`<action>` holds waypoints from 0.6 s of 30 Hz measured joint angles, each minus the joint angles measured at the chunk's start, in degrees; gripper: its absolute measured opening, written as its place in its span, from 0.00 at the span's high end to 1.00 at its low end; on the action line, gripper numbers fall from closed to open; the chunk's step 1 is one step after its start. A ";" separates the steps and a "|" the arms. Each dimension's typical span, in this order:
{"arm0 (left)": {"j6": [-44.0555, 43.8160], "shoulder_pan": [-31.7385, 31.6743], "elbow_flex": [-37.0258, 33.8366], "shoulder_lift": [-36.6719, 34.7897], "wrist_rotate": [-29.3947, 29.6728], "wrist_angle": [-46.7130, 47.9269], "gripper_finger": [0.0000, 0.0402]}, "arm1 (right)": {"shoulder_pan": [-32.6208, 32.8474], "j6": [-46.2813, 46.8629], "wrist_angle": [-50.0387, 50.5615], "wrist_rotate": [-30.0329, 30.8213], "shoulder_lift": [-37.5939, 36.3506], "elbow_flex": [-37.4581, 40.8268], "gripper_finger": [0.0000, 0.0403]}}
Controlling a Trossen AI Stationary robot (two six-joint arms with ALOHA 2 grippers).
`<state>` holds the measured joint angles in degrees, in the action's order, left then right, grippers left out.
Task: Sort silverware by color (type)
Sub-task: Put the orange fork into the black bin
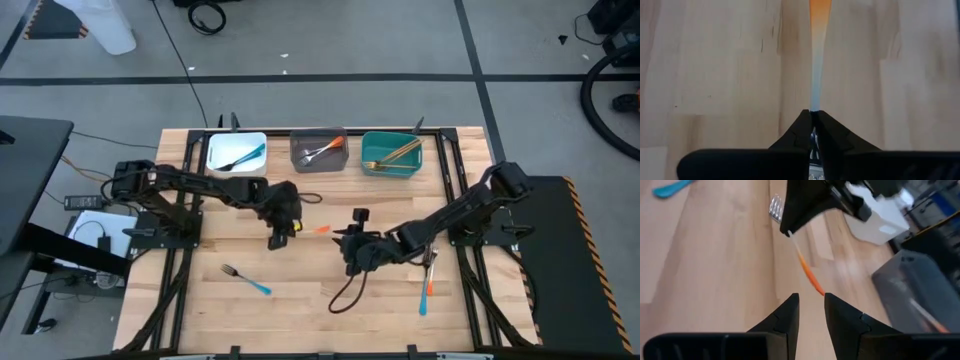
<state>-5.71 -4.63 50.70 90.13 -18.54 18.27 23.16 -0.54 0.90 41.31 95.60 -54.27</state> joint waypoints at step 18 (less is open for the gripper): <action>-8.64 -2.55 0.00 0.00 -8.40 -1.38 0.93 | 0.22 -22.47 0.90 11.61 8.39 -6.75 0.75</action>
<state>-14.35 -7.18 50.70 90.13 -26.95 16.89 23.38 -23.02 1.80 52.93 103.99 -61.01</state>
